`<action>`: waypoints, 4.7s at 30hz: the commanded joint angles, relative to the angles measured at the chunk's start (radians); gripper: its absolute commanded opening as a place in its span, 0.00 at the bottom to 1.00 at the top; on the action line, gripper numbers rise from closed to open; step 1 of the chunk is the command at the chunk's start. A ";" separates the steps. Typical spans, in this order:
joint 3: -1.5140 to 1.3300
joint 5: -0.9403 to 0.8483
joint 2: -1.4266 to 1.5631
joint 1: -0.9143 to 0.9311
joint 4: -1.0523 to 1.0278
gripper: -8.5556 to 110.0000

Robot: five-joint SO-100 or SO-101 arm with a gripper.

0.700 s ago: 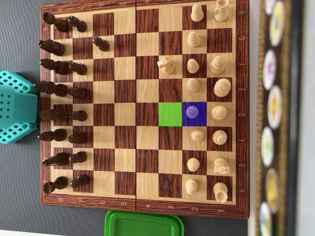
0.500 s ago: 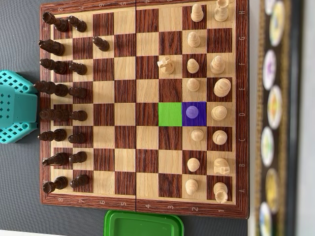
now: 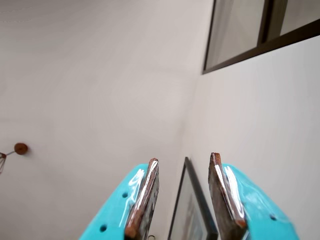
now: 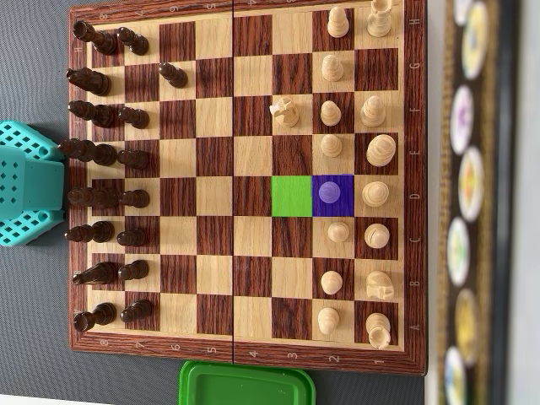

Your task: Play chess

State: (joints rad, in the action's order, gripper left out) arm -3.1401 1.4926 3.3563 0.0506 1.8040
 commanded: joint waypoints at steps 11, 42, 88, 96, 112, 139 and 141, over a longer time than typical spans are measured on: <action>-0.020 -0.005 -0.011 0.002 0.000 0.20; -0.020 0.002 -0.011 0.000 0.000 0.20; 0.218 -0.009 -0.012 0.003 -0.891 0.20; 0.324 -0.009 -0.017 0.005 -1.160 0.20; 0.574 -0.008 -0.018 0.005 -2.307 0.20; 0.621 0.003 -0.021 -0.077 -3.086 0.20; 0.621 0.003 -0.046 -0.075 -3.086 0.20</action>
State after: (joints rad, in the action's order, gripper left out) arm -2.5265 1.4895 3.3425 -0.0199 -1.2809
